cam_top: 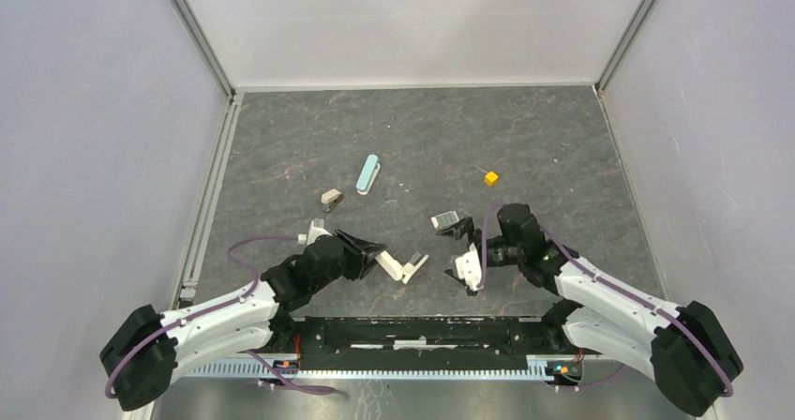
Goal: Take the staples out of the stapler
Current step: Unload the staple at the center of the board.
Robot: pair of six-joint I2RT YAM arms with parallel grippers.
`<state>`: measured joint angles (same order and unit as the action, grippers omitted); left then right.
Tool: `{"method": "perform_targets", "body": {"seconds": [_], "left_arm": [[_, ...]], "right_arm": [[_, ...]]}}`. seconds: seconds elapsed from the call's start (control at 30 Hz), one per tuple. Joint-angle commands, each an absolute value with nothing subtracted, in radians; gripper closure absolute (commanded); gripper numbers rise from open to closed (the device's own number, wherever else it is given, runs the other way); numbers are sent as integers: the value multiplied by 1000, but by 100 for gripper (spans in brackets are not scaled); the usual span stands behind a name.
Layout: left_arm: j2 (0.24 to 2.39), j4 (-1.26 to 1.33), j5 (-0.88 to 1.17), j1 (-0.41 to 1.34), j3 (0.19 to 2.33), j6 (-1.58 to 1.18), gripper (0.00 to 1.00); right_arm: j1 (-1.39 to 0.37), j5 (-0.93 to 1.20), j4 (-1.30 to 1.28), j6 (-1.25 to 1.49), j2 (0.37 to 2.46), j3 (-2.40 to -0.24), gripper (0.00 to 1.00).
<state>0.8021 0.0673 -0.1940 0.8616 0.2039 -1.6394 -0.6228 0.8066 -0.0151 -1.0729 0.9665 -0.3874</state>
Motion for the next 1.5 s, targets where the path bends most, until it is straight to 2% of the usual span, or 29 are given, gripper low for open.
{"method": "perform_targets", "body": {"seconds": [0.0,0.07,0.27,0.4,0.5,0.6,0.73,0.93,1.1,1.27,1.47], "left_arm": [[855,-85,-155,853,309,-1919,98],[868,-101,-145,851,328,-1961,98],[831,-172,-183,851,356,-2020,98],[807,-199,-207,852,353,-2057,98],[815,-197,-206,851,357,-2064,98],[831,-185,-197,852,366,-2060,98],[857,-152,-177,852,373,-2056,98],[869,-125,-163,851,381,-2051,98],[853,-118,-164,852,379,-2049,98],[830,-109,-165,852,362,-2052,98],[803,-102,-162,852,359,-2053,98]], "right_arm": [[-751,587,215,-1148,897,-323,2],[-793,517,292,-1073,886,-300,2],[-854,502,434,-1064,900,-172,2],[-901,452,597,-942,965,-142,2],[-950,353,799,-834,1023,-98,2],[-1016,168,1036,-740,1089,-56,2],[-1095,12,1188,-712,1169,-46,2],[-1103,85,1264,-724,1221,-40,2],[-1102,183,1285,-725,1307,-50,8],[-1102,171,1313,-735,1377,-58,11],[-1102,131,1359,-729,1468,-117,21]]}}
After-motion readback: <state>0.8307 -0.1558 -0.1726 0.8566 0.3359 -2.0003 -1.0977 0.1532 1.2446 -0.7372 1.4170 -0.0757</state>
